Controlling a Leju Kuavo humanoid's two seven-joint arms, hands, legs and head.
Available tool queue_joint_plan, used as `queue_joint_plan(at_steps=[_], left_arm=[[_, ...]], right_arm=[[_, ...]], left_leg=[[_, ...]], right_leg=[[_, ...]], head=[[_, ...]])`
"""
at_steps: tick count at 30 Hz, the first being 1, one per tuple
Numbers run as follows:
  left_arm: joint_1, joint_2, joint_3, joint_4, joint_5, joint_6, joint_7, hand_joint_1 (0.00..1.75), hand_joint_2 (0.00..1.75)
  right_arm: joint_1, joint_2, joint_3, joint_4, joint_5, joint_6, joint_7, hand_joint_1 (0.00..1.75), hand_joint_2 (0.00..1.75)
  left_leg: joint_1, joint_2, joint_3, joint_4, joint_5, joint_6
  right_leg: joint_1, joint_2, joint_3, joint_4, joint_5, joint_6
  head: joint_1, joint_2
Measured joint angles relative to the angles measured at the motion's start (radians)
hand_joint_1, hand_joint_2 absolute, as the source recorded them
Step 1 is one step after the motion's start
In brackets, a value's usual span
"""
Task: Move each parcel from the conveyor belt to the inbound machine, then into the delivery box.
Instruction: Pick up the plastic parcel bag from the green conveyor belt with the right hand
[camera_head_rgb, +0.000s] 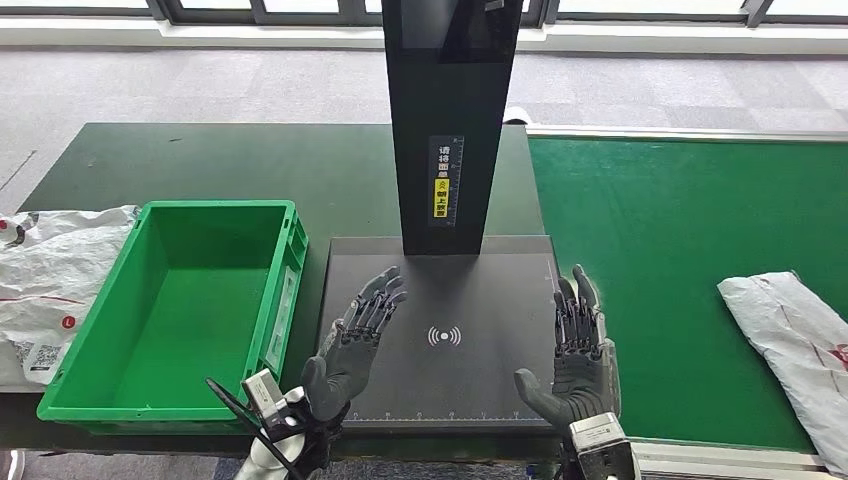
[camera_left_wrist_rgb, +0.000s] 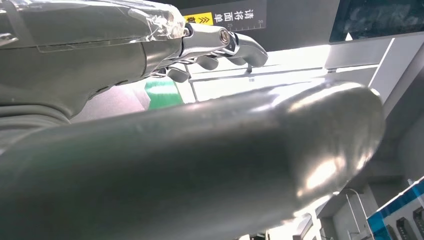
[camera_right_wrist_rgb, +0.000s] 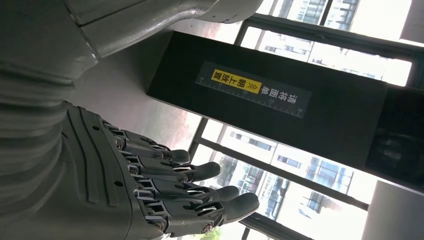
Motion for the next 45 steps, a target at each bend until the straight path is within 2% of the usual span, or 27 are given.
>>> queue_joint_plan(at_steps=[14, 16, 18, 20, 23, 26, 30, 35, 40, 45], left_arm=[[-0.013, -0.004, 0.000, 0.029, 0.000, -0.004, 0.000, 0.00, 0.00], [-0.023, -0.008, 0.000, 0.037, 0.001, -0.005, 0.000, 0.00, 0.00], [-0.030, -0.010, 0.000, 0.043, 0.008, -0.004, 0.000, 0.00, 0.00], [-0.034, -0.011, 0.000, 0.045, 0.016, 0.004, 0.000, 0.00, 0.00], [-0.032, -0.011, 0.008, 0.043, 0.016, 0.029, 0.000, 0.00, 0.00], [0.011, -0.010, 0.042, 0.010, 0.006, 0.096, 0.000, 0.00, 0.00], [0.091, -0.012, 0.099, -0.051, -0.044, 0.191, -0.001, 0.00, 0.00], [0.134, -0.033, 0.146, -0.093, -0.062, 0.258, 0.004, 0.00, 0.00], [0.147, -0.040, 0.180, -0.114, -0.013, 0.248, 0.006, 0.00, 0.00], [0.135, -0.040, 0.206, -0.109, 0.068, 0.160, 0.023, 0.00, 0.00]], right_arm=[[0.002, 0.006, -0.006, 0.000, 0.001, 0.001, 0.000, 0.00, 1.75], [0.002, 0.011, -0.017, 0.000, 0.009, 0.013, 0.000, 0.00, 0.87], [-0.001, 0.021, -0.033, 0.000, 0.021, 0.026, 0.000, 0.00, 0.87], [-0.009, 0.034, -0.054, 0.000, 0.034, 0.031, 0.001, 0.00, 1.75], [-0.025, 0.046, -0.094, 0.000, 0.078, 0.004, 0.020, 0.00, 1.75], [-0.021, 0.046, -0.149, -0.002, 0.193, -0.072, 0.076, 0.00, 1.75], [-0.040, 0.036, -0.232, 0.011, 0.420, -0.163, 0.171, 0.00, 1.75], [-0.095, 0.011, -0.283, 0.049, 0.730, -0.297, 0.337, 0.00, 1.75], [-0.151, -0.045, -0.307, 0.126, 0.865, -0.333, 0.455, 0.00, 1.75], [-0.233, -0.129, -0.351, 0.296, 0.922, -0.343, 0.541, 0.00, 1.75]], left_leg=[[0.000, 0.000, 0.000, 0.000, 0.000, 0.000], [0.000, 0.000, 0.000, 0.000, 0.000, 0.000], [0.000, 0.000, 0.000, 0.000, 0.000, 0.000], [0.000, 0.000, 0.000, 0.000, 0.000, 0.000], [0.000, 0.000, 0.000, 0.000, 0.000, 0.000], [0.000, 0.000, 0.000, 0.000, -0.001, 0.000], [0.000, 0.000, -0.001, 0.000, -0.001, 0.000], [0.000, 0.000, -0.001, 0.000, -0.001, 0.000], [0.000, 0.000, 0.000, 0.000, -0.001, 0.000], [0.000, -0.001, 0.000, 0.001, -0.001, 0.001]], right_leg=[[0.000, 0.000, 0.000, 0.000, 0.000, 0.000], [0.000, 0.000, 0.000, 0.000, 0.000, 0.000], [0.000, 0.000, 0.000, 0.000, 0.000, 0.000], [0.000, 0.000, 0.000, 0.000, 0.000, 0.000], [0.000, 0.000, 0.001, 0.000, 0.000, 0.000], [0.000, 0.000, 0.001, 0.000, 0.000, 0.000], [0.000, 0.000, 0.000, 0.000, 0.000, 0.000], [0.000, 0.000, 0.000, 0.000, -0.001, 0.001], [0.000, 0.000, 0.000, 0.000, 0.000, 0.001], [0.000, 0.000, 0.001, 0.000, 0.000, 0.001]], head=[[0.000, 0.000], [0.000, 0.000], [0.000, 0.000], [0.000, 0.000], [0.000, 0.000], [0.000, 0.000], [0.000, 0.000], [0.000, 0.000], [0.000, 0.000], [0.000, 0.000]])
